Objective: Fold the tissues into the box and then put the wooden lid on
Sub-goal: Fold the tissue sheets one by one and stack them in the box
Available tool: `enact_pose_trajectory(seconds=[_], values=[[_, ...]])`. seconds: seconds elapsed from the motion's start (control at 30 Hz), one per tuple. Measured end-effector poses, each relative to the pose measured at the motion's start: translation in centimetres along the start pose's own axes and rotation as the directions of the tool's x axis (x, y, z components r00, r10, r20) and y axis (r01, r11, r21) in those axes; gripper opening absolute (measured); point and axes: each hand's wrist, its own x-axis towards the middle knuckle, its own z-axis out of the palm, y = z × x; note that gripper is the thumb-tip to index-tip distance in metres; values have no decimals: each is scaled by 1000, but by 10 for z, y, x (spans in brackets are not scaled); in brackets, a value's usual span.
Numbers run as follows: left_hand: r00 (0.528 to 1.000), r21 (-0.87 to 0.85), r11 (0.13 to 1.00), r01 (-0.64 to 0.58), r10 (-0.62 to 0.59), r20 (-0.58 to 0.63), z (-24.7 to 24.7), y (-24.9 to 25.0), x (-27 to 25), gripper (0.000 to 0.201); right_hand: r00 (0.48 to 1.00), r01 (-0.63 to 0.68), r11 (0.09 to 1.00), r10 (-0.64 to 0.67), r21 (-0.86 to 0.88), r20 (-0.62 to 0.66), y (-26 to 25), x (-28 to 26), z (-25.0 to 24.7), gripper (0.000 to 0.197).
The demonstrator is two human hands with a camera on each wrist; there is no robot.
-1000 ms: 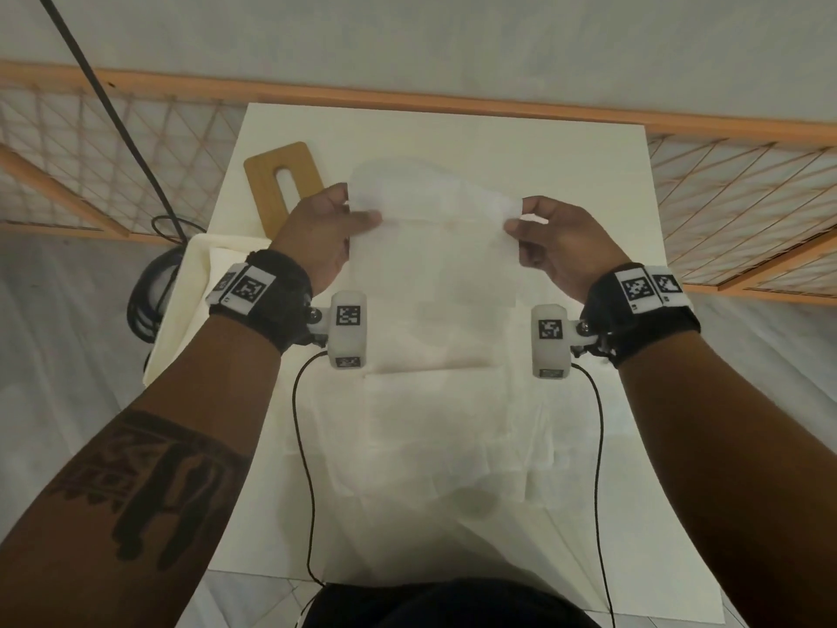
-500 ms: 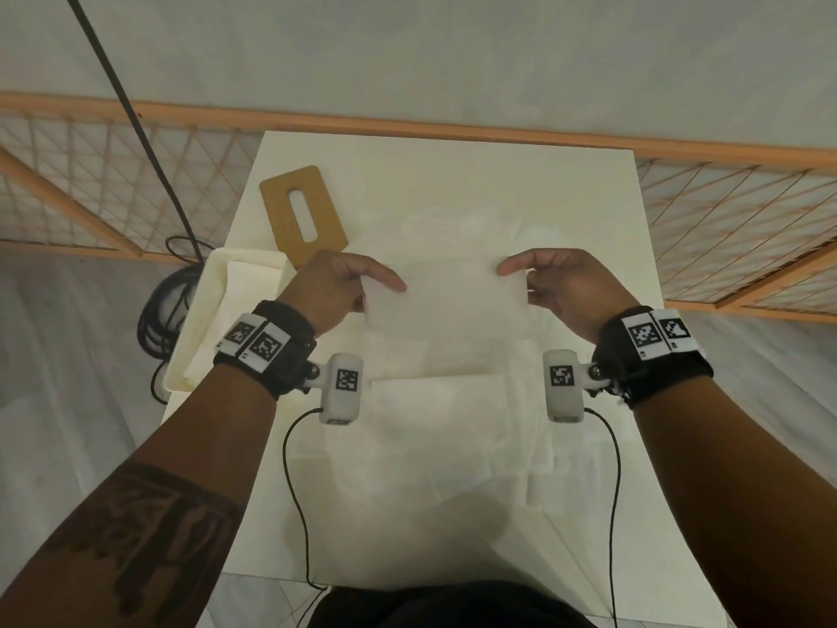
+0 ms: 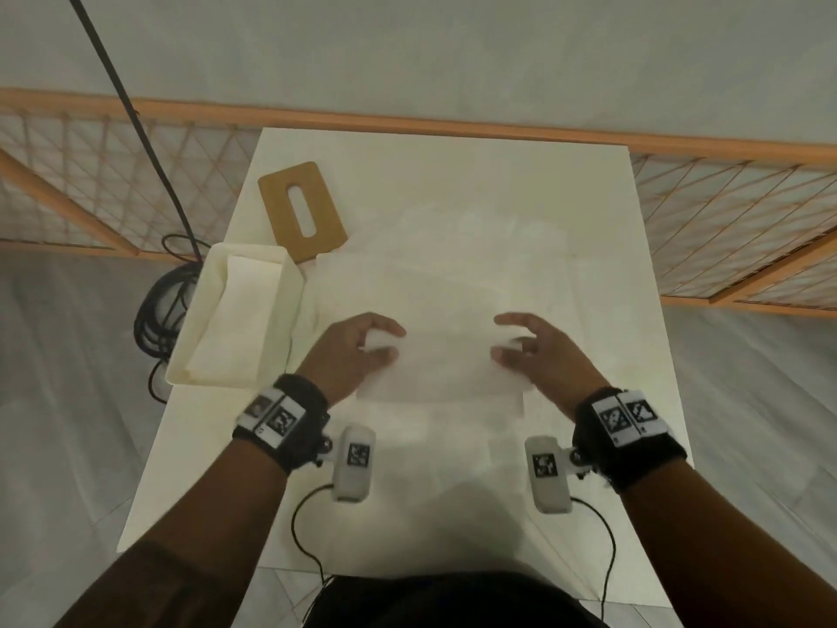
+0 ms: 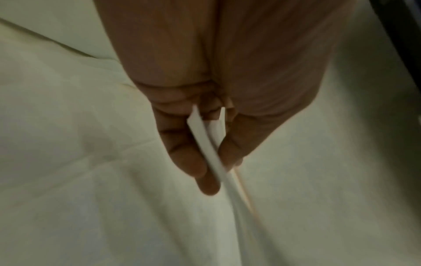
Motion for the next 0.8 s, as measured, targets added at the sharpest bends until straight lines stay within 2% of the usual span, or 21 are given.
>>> enact_pose_trajectory(seconds=[0.07,0.17,0.27,0.43,0.6,0.7,0.8], values=[[1000,176,984,29,-27,-13,12,-21,-13,21,998,-62,993,60,-104,-24,32,-9,9,32],[997,283,955,83,-80,-23,30,-39,-31,25,991,-120,958,100,-260,-88,65,-15,20,23],[993,283,953,107,-87,-80,38,-47,-33,25,987,-110,926,60,-362,-147,67,-15,28,14],[989,278,958,71,-32,-141,43,-48,-21,24,977,-84,896,-14,-437,-215,56,2,31,10],[995,453,891,38,9,-100,52,-56,-11,32,972,-94,877,-21,-472,-232,61,13,34,17],[992,560,828,6,65,-106,56,-60,-10,40,956,-105,850,-58,-516,-289,66,22,36,28],[993,668,744,-25,93,-66,59,-56,-7,39,932,-147,856,-49,-496,-360,52,37,36,37]])
